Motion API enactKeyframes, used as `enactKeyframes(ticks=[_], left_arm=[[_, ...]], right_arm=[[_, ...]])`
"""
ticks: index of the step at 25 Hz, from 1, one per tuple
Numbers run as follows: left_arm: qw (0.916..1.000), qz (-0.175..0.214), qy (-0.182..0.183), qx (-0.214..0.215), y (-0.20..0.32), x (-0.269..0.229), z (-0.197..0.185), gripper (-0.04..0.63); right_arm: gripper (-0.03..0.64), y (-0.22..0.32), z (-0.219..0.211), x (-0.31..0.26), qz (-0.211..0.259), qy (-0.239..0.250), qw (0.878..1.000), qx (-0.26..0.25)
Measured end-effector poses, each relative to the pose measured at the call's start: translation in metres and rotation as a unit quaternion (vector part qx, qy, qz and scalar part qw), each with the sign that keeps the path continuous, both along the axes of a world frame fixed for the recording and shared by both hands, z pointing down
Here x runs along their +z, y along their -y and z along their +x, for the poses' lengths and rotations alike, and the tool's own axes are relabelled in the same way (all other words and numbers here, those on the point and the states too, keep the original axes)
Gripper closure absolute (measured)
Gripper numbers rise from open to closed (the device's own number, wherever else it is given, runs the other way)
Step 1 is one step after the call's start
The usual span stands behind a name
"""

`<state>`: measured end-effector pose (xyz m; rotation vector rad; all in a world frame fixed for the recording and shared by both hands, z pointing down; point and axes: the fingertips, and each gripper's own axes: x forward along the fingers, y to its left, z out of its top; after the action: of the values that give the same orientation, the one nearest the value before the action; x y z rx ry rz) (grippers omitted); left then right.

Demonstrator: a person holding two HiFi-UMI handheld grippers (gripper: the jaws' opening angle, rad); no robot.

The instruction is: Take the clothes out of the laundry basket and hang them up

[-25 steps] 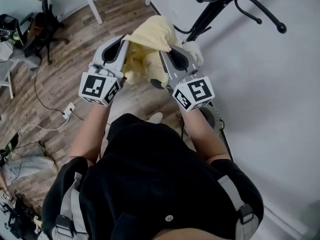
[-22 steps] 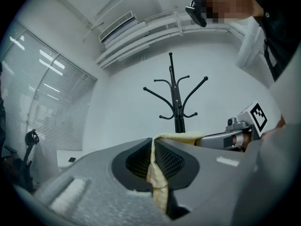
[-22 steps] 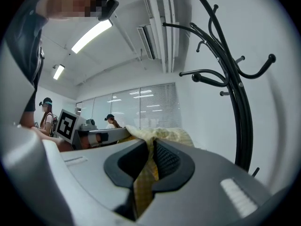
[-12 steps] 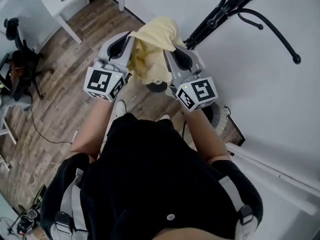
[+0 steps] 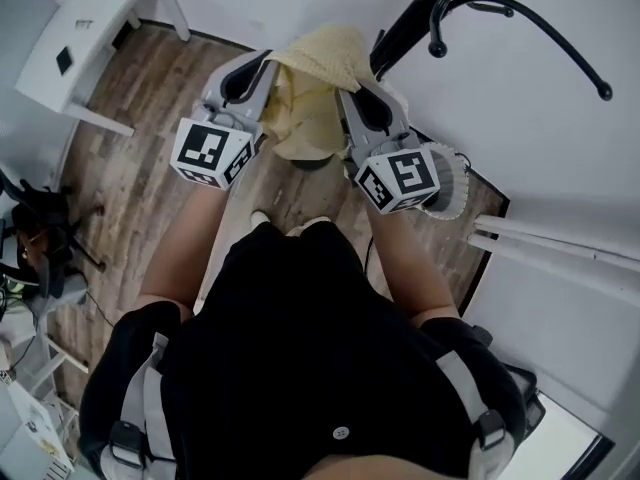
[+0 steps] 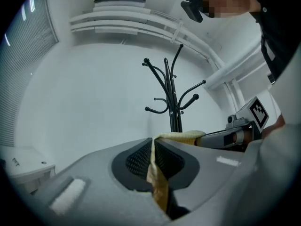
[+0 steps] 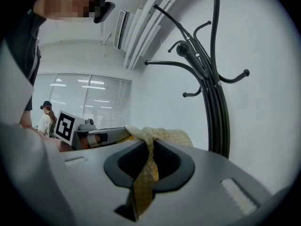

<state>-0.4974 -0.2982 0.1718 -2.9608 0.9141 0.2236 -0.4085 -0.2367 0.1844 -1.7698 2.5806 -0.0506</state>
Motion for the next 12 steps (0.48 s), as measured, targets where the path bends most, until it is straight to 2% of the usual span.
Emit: enactKeyframes(ticks=[6, 12], left_arm=[[0.9984, 0.029, 0.029, 0.039, 0.035, 0.01, 0.036, 0.584], [0.9942, 0.035, 0.052, 0.087, 0.071, 0.025, 0.067, 0.584]], right_arm=[[0.581, 0.025, 0.028, 0.01, -0.005, 0.004, 0.999, 0.051], [0.581, 0.049, 0.047, 0.028, -0.023, 0.011, 0.993, 0.115]])
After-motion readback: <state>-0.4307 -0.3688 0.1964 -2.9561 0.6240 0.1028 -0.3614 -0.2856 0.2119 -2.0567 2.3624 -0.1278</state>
